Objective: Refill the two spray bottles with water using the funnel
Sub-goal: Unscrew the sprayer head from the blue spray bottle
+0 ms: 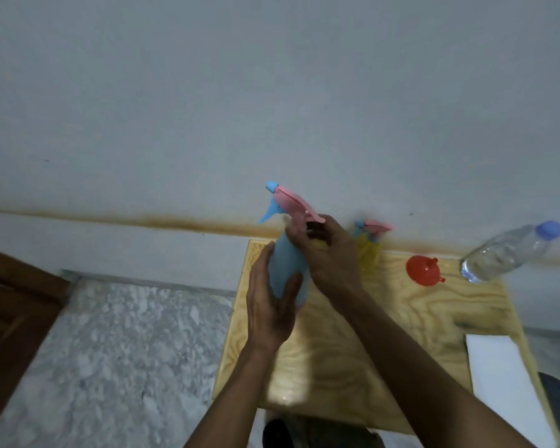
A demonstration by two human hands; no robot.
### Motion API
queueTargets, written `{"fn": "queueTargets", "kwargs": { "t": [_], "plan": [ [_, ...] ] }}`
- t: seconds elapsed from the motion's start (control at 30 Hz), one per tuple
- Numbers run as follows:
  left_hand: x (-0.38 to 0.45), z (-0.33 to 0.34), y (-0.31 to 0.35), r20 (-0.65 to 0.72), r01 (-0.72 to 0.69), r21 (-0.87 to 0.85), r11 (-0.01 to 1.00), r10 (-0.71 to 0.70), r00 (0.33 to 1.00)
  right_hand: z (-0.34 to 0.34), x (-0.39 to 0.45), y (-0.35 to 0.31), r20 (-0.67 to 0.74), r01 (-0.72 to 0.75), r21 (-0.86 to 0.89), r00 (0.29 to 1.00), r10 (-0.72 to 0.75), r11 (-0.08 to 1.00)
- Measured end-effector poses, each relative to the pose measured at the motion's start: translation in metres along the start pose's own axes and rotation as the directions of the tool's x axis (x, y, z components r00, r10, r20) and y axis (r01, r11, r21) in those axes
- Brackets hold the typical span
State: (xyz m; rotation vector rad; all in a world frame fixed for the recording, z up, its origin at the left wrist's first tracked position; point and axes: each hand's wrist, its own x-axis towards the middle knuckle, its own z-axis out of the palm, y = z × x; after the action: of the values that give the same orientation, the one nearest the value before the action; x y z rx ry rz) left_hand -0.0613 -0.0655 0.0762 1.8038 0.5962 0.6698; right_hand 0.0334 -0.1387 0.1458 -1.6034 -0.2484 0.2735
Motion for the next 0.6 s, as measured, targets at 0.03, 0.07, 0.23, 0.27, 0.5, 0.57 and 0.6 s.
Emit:
{"fn": "queueTargets", "kwargs": {
  "t": [0.03, 0.07, 0.23, 0.27, 0.5, 0.57, 0.6],
  "plan": [
    [-0.003, -0.004, 0.006, -0.008, -0.018, -0.01, 1.0, 0.018, 1.0, 0.0, -0.006, -0.006, -0.008, 0.011, 0.012, 1.0, -0.011, 1.0],
    [-0.008, -0.008, 0.011, -0.015, -0.045, -0.025, 0.999, 0.045, 0.999, 0.0, -0.011, -0.013, -0.021, 0.024, 0.02, 1.0, -0.023, 1.0],
    [-0.028, -0.027, 0.031, -0.04, -0.147, -0.073, 0.987, 0.144, 0.989, 0.0, -0.042, -0.038, -0.065, 0.087, 0.011, 0.994, -0.086, 0.996],
    [-0.032, -0.031, 0.034, -0.036, -0.155, -0.092, 0.984, 0.152, 0.988, 0.001, -0.049, -0.041, -0.068, 0.104, 0.032, 0.992, -0.102, 0.994],
    [-0.06, -0.054, 0.051, 0.025, -0.153, -0.235, 0.96, 0.163, 0.986, 0.004, -0.085, -0.048, -0.066, 0.137, 0.156, 0.99, -0.128, 0.978],
    [-0.063, -0.057, 0.059, 0.035, -0.143, -0.269, 0.952, 0.158, 0.987, 0.004, -0.091, -0.053, -0.044, 0.139, 0.15, 0.99, -0.134, 0.979],
    [-0.064, -0.059, 0.062, 0.035, -0.133, -0.292, 0.947, 0.149, 0.988, 0.004, -0.093, -0.056, -0.038, 0.143, 0.145, 0.99, -0.138, 0.979]
  ]
}}
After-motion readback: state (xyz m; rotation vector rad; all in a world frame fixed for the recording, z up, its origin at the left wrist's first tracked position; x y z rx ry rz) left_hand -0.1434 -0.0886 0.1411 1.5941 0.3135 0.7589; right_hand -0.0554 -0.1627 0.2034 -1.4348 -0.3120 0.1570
